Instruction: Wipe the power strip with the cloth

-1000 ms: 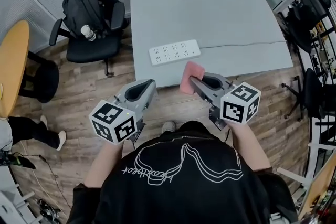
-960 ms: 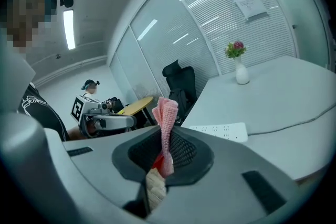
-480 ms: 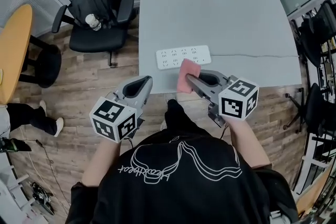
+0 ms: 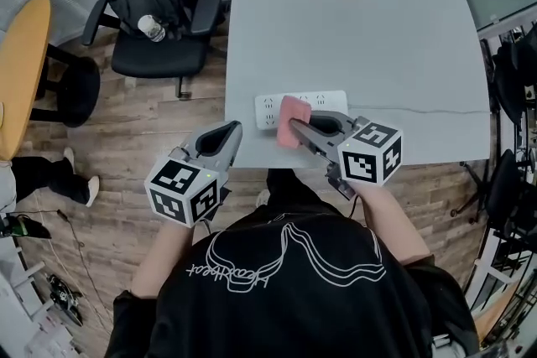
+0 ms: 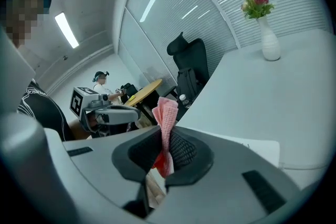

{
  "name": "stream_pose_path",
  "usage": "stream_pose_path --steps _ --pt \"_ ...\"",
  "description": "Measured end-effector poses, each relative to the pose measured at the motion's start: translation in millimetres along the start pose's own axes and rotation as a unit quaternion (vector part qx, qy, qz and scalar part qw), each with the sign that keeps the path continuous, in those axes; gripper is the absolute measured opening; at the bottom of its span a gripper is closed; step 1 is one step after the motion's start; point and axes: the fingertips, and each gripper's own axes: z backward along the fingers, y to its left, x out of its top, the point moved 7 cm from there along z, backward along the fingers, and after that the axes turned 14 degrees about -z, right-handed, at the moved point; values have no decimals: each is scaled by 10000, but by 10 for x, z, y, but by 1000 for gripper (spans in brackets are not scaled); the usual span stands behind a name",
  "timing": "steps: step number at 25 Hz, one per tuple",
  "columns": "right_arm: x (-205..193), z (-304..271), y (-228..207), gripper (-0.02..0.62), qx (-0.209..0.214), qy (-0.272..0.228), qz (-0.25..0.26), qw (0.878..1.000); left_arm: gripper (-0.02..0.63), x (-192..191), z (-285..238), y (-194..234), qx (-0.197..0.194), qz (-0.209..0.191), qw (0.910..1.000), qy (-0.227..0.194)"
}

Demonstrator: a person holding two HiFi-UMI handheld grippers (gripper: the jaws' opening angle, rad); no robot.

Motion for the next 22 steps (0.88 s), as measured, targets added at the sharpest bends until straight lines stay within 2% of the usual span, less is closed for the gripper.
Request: stream_pose_path --steps 14,22 --pt "165 -593 -86 39 38 638 147 9978 12 -173 -154 335 76 393 9992 62" --pt "-3 -910 -185 38 -123 991 73 9950 12 -394 -164 493 133 727 9971 199"
